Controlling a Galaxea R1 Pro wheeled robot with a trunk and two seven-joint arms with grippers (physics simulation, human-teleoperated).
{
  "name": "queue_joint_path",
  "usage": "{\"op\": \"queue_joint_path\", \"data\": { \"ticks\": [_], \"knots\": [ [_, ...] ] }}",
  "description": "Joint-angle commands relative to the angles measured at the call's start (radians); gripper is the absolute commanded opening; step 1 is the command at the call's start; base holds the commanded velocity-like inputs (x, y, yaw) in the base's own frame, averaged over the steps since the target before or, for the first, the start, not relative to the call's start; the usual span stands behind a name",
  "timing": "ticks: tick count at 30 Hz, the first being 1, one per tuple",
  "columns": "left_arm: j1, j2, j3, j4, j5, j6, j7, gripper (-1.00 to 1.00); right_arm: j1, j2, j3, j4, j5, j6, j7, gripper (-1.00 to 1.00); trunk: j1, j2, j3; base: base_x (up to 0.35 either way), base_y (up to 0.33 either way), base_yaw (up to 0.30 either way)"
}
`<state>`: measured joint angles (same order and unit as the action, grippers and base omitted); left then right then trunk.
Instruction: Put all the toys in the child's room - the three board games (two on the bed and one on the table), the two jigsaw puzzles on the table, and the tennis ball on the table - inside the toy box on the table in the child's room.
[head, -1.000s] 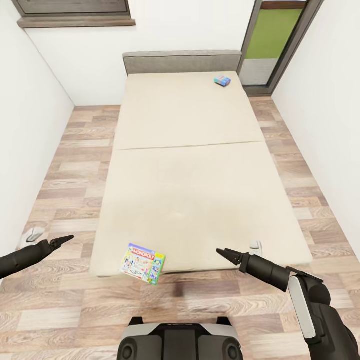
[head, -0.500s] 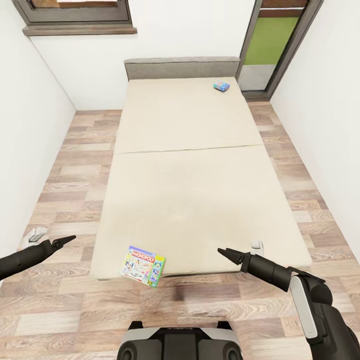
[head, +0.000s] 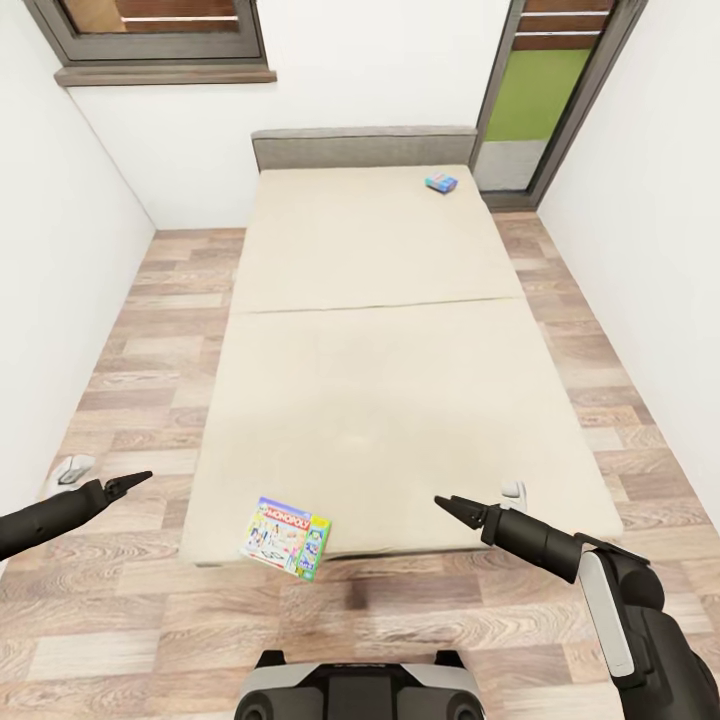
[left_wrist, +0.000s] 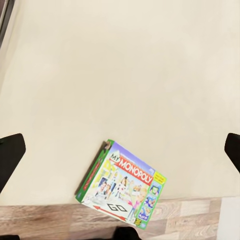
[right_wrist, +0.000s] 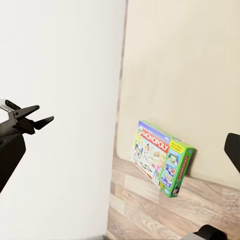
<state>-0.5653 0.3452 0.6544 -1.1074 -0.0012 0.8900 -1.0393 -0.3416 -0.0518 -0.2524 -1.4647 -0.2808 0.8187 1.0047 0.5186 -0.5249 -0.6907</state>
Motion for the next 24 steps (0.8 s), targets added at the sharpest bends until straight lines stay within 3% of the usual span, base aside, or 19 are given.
{"op": "queue_joint_path", "data": {
  "ticks": [1,22,24],
  "knots": [
    [-0.001,0.0,0.001,0.0,0.0,0.009,-0.004,1.0,0.0,0.0,-0.001,0.0,-0.002,0.005,0.002,1.0,0.0,-0.001,0.001,0.0,0.0,0.0],
    [-0.001,0.0,-0.003,0.0,-0.003,0.005,-0.002,1.0,0.0,-0.009,-0.002,0.003,-0.002,0.005,0.003,1.0,0.0,-0.001,0.032,0.0,0.0,0.0],
    [-0.001,0.0,-0.015,0.0,-0.011,0.005,-0.001,1.0,0.0,-0.009,-0.002,0.003,-0.002,0.005,0.003,1.0,0.0,-0.001,0.035,0.0,0.0,0.0]
  ]
}}
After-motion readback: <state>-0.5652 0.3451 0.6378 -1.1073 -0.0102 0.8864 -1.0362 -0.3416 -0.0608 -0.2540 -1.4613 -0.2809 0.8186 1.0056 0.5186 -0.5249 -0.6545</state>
